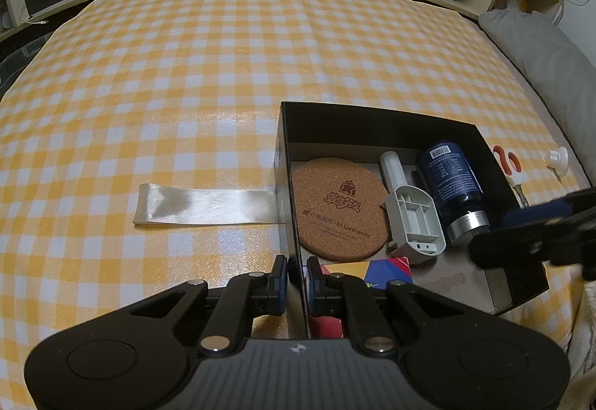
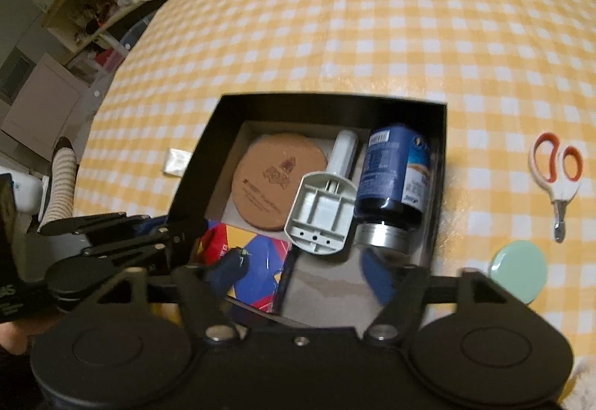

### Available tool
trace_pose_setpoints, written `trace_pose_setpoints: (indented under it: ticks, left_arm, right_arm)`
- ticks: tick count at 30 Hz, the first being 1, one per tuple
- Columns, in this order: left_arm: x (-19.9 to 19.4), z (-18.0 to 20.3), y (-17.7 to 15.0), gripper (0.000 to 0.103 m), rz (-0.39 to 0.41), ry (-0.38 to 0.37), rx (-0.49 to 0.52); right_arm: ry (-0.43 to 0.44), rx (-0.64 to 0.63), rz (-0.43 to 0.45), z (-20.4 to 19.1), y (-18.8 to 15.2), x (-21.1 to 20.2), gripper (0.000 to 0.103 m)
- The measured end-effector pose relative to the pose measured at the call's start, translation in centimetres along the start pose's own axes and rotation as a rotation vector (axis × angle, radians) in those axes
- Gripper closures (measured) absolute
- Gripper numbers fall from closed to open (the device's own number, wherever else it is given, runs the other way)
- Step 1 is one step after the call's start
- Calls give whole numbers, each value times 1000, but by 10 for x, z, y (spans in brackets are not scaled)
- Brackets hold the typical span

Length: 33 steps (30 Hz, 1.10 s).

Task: Organize rigid objects
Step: 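Lower the white tool into the black box beside the bottle and open the right gripper, then move the right gripper to the smartwatch and grasp it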

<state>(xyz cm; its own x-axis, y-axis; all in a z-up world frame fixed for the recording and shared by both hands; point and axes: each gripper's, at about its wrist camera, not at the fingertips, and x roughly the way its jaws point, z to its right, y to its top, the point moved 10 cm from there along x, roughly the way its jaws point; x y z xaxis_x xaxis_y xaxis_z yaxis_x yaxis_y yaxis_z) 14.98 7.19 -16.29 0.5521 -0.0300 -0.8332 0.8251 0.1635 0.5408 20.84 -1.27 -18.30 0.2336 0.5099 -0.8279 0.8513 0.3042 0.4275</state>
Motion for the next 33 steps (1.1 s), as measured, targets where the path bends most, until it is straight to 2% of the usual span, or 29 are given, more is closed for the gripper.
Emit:
trace_pose_setpoints:
  ticks: [1,3,4,9,13,18,21,24,27,33]
  left_arm:
    - [0,0,0,92,0,0,0]
    - [0,0,0,92,0,0,0]
    - [0,0,0,92,0,0,0]
    - [-3,-1,3,92,16,6,-7]
    - [-6,-1,5,94,23,8,-7]
    - [-6,0,4,94,33,15,-10]
    - [-6,-1,3,95,40,20,-26]
    - [-7,-2,2,95,48,26,-51]
    - [-7,-2,2,96,55,37,-77]
    - [-8,-3,1,96,63,41,-115]
  right_arm:
    - [-3,-6,14,0,1,-5,17]
    - [-6,-13,47,0,4,-13,2]
    - [-7,-16,71,1,6,-17,0]
    - [-66,-49,187,12,22,-40,0]
    - [-126,-10,291,37,37,-63,0]
    - [-220,90,364,79,47,-88,0]
    - [-274,112,378,100,48,-99,0]
    - [-322,140,368,125,45,-105,0]
    - [-360,147,305,144,34,-98,0]
    - [-288,190,94,156,2,-66,0]
